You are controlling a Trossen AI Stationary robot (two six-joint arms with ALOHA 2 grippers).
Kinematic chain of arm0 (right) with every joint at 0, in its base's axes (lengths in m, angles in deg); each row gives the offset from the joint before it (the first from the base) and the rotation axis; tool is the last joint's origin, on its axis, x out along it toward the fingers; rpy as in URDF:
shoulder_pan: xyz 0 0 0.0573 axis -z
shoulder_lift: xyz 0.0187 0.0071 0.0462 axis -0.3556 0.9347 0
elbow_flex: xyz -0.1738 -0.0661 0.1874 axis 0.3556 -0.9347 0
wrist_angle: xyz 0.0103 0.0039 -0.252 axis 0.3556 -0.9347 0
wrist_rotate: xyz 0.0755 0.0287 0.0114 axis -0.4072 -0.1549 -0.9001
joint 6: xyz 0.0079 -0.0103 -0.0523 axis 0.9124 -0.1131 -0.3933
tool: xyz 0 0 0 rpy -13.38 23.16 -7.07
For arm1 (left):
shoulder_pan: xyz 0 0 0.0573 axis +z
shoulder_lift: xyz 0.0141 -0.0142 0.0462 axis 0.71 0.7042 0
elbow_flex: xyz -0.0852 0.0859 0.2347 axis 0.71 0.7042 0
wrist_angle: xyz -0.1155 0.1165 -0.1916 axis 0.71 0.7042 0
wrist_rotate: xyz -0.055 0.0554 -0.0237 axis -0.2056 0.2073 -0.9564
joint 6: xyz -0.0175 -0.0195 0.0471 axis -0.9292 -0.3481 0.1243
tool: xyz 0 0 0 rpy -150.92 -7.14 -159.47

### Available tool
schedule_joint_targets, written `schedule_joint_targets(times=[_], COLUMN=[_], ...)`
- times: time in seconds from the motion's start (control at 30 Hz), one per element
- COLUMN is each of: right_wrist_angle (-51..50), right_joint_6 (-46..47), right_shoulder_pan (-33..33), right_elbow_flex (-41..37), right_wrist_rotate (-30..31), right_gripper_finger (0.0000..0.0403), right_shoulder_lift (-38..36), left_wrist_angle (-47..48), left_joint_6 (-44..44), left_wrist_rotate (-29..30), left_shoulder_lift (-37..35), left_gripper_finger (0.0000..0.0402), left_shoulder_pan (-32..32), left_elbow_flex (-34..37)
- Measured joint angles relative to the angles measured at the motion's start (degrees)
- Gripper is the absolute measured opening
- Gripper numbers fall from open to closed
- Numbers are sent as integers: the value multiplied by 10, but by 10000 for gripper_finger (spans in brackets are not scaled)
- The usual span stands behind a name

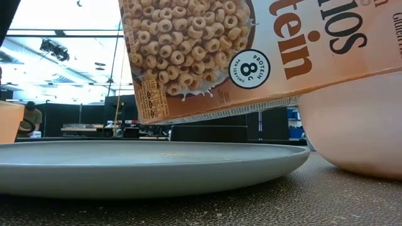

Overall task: Arrange a breakfast setting
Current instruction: Put cereal into the pink bowl

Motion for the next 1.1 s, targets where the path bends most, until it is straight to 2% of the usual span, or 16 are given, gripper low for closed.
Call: schedule_joint_targets(times=[0.23, 0.57, 0.77, 0.93, 1.1], right_wrist_angle=[8, 22, -36, -89, -132], right_joint_6=[6, 18, 13, -2, -21], right_shoulder_pan=[0, 0, -10, -23, -33], right_elbow_flex=[0, 3, 53, 109, 136], right_wrist_rotate=[0, -14, 4, 9, 43], right_gripper_finger=[18, 97, 126, 128, 128], right_shoulder_lift=[0, -1, -2, -2, -22], left_wrist_angle=[2, 3, 8, 11, 17], left_joint_6=[-1, -12, -16, -16, -11], left_wrist_rotate=[0, 0, 0, 0, 16], left_shoulder_lift=[0, 0, 0, -4, -23], left_gripper_finger=[93, 14, 10, 10, 10], left_shoulder_pan=[0, 0, 0, 0, 0], left_elbow_flex=[0, 0, 0, 0, 0])
